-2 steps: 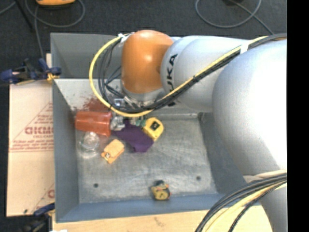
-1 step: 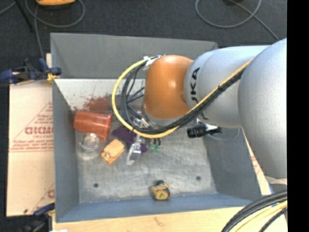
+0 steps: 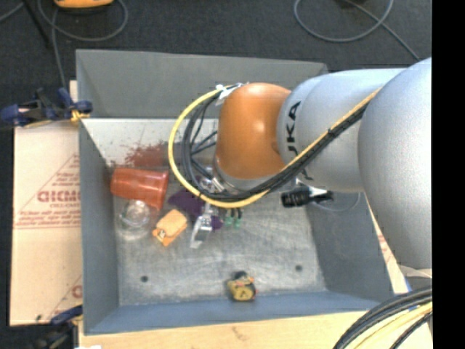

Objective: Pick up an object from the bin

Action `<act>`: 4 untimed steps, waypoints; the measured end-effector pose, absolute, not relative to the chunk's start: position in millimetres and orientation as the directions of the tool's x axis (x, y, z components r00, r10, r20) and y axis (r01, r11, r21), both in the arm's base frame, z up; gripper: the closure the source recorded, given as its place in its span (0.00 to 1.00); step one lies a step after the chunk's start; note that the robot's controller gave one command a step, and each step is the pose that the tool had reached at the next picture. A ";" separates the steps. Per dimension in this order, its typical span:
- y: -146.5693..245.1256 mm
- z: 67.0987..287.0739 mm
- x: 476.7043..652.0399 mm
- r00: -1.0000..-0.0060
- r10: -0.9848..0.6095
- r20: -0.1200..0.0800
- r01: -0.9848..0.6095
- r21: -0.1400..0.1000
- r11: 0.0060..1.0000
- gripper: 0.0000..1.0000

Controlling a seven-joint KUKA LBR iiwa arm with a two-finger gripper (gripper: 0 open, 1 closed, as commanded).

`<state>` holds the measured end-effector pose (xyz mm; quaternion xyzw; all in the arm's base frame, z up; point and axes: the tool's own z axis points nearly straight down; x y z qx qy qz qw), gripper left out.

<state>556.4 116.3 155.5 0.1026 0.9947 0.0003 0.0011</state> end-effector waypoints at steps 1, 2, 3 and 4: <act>108.2 144.0 571.1 -0.996 0.088 -0.008 0.088 0.003 0.996 0.00; 84.0 82.5 622.5 -1.000 0.023 -0.007 0.023 0.005 1.000 1.00; 84.0 82.5 622.5 -1.000 0.023 -0.007 0.023 0.005 1.000 1.00; 82.1 120.0 620.5 -1.000 -0.009 0.002 -0.009 0.000 1.000 1.00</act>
Offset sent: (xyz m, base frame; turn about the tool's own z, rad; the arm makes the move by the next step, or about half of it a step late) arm 0.0617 -0.0336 -0.0813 -0.1819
